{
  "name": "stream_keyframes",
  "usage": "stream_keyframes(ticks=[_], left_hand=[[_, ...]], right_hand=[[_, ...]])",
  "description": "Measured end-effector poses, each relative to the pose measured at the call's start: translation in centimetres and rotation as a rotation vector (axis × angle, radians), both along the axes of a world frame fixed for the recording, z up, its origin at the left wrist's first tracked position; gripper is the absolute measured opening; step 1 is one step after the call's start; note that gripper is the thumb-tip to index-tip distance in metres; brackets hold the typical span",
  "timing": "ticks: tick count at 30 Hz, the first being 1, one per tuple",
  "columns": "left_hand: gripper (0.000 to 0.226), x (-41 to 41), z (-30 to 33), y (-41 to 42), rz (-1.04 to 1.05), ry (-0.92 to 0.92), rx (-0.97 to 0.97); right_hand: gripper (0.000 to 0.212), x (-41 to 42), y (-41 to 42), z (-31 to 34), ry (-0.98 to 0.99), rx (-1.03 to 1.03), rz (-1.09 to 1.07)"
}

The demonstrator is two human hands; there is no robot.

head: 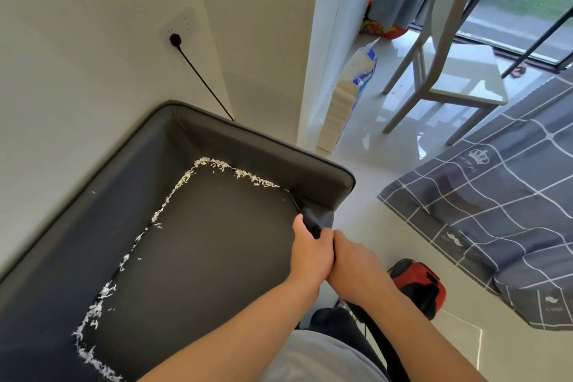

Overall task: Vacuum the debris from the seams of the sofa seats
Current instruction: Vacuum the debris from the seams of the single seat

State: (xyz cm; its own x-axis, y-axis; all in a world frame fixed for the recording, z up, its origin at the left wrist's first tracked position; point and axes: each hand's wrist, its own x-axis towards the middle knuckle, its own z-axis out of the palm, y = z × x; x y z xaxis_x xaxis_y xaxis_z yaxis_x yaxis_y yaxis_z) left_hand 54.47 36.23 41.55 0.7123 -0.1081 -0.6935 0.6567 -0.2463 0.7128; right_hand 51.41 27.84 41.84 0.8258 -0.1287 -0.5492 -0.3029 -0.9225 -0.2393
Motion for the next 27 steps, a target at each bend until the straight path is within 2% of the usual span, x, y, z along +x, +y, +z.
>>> stream_keyframes(ticks=[12, 20, 27], left_hand=[[0.069, 1.6, -1.1, 1.8, 0.006, 0.077, 0.012], [0.067, 1.7, -1.4, 2.2, 0.065, 0.008, 0.046], [0.069, 1.6, -1.4, 1.2, 0.012, 0.01, 0.014]], right_hand=[[0.042, 1.8, 2.3, -0.5, 0.055, -0.019, 0.055], [0.044, 2.4, 2.5, -0.3, 0.082, 0.003, 0.102], [0.038, 1.8, 1.4, -0.8, -0.003, -0.049, 0.055]])
